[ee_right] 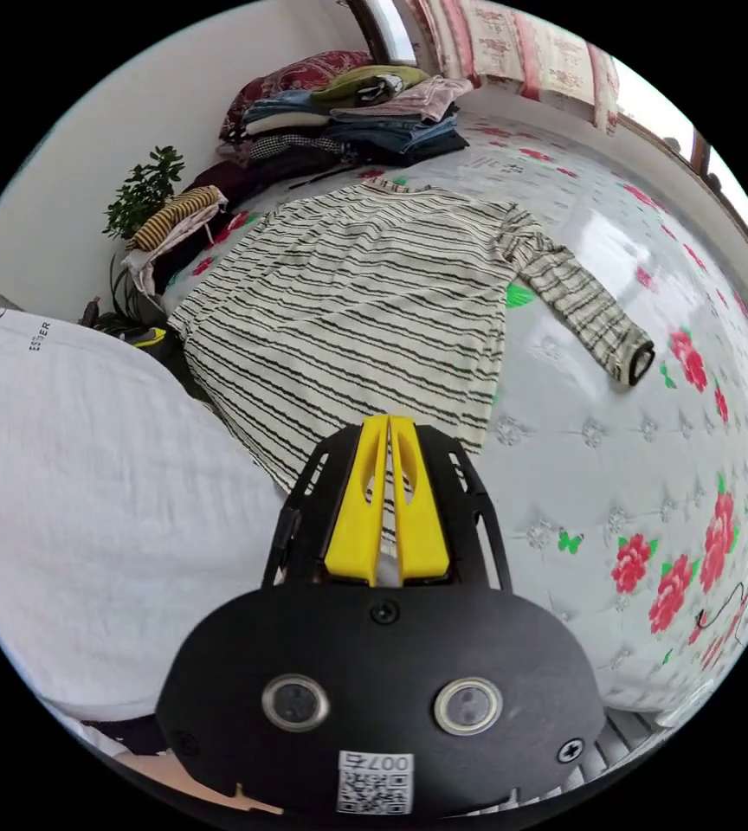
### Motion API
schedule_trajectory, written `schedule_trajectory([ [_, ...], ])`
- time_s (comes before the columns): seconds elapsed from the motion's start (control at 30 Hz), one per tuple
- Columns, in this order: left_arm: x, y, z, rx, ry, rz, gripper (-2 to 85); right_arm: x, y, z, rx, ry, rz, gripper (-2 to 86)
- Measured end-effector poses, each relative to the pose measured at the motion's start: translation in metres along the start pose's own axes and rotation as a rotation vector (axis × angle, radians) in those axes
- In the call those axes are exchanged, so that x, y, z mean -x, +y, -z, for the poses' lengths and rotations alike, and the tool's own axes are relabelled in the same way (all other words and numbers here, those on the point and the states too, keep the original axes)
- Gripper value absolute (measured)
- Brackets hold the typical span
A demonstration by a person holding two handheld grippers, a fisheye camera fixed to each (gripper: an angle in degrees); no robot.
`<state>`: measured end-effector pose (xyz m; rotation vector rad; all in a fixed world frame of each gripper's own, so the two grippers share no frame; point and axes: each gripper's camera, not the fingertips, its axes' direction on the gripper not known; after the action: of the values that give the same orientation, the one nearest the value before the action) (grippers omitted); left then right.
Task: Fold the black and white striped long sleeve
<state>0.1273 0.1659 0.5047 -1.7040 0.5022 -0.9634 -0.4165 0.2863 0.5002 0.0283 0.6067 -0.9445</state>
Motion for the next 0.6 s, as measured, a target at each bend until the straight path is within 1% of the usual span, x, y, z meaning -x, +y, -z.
schedule_trajectory([
  [0.1,-0.017,-0.03,-0.018,0.005,-0.074,-0.045,13.3,0.049,-0.049,-0.032,-0.002,-0.07,0.08,-0.3],
  [0.23,-0.046,-0.049,-0.046,0.08,-0.293,-0.167,12.6,0.1,-0.087,-0.054,0.004,-0.117,0.151,-0.3],
  [0.27,-0.049,-0.05,-0.048,0.079,-0.308,-0.187,11.7,0.106,-0.09,-0.055,0.006,-0.117,0.16,-0.3],
  [0.3,-0.049,-0.05,-0.048,0.077,-0.311,-0.195,8.2,0.115,-0.094,-0.056,0.01,-0.113,0.179,-0.3],
  [0.33,-0.046,-0.051,-0.045,0.055,-0.32,-0.198,1.2,0.122,-0.097,-0.056,0.014,-0.1,0.196,-0.3],
  [0.4,-0.038,-0.059,-0.04,0.066,-0.323,-0.198,0.1,0.128,-0.1,-0.056,0.022,-0.074,0.199,-0.3],
  [0.43,-0.031,-0.069,-0.029,0.054,-0.288,-0.205,-0.3,0.128,-0.101,-0.056,0.028,-0.065,0.193,-0.3],
  [0.5,-0.02,-0.087,0.011,-0.051,-0.246,-0.202,-0.6,0.128,-0.103,-0.052,0.03,-0.058,0.183,-0.3],
  [0.57,-0.005,-0.12,0.087,-0.209,-0.25,-0.211,-0.7,0.127,-0.104,-0.048,0.025,-0.049,0.169,-0.3],
  [0.6,0.0,-0.128,0.11,-0.257,-0.259,-0.209,-0.8,0.127,-0.105,-0.046,0.023,-0.047,0.161,-0.3],
])
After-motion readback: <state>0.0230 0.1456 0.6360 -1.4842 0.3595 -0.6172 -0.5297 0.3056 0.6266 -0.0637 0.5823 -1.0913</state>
